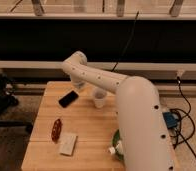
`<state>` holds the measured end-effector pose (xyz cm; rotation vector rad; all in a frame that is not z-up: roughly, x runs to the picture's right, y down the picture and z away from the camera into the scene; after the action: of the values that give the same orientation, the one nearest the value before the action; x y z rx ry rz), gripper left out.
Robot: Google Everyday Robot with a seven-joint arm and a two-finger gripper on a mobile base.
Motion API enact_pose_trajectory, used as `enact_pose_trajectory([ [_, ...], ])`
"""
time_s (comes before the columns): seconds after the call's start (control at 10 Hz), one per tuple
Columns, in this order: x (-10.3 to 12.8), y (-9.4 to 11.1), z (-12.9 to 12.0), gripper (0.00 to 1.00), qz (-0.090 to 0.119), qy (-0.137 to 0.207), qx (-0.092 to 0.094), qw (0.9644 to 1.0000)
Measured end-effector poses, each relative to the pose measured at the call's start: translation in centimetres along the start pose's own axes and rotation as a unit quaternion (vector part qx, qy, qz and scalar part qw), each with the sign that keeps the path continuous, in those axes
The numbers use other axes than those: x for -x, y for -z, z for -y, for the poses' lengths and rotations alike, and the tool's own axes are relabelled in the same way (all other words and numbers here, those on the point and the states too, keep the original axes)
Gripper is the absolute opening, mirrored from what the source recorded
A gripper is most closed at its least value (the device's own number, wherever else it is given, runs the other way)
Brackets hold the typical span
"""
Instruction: Push the eraser across the table
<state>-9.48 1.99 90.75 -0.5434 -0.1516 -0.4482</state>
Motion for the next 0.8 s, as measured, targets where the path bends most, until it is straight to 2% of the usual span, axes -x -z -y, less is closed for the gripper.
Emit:
enact_pose_trajectory([
  [0.4,1.1,-1.7,-1.8,0.00,0.028,0.016,0.033,0.9989],
  [0.8,2.4,-3.6,-2.8,0.00,0.044,0.031,0.054,0.9971],
])
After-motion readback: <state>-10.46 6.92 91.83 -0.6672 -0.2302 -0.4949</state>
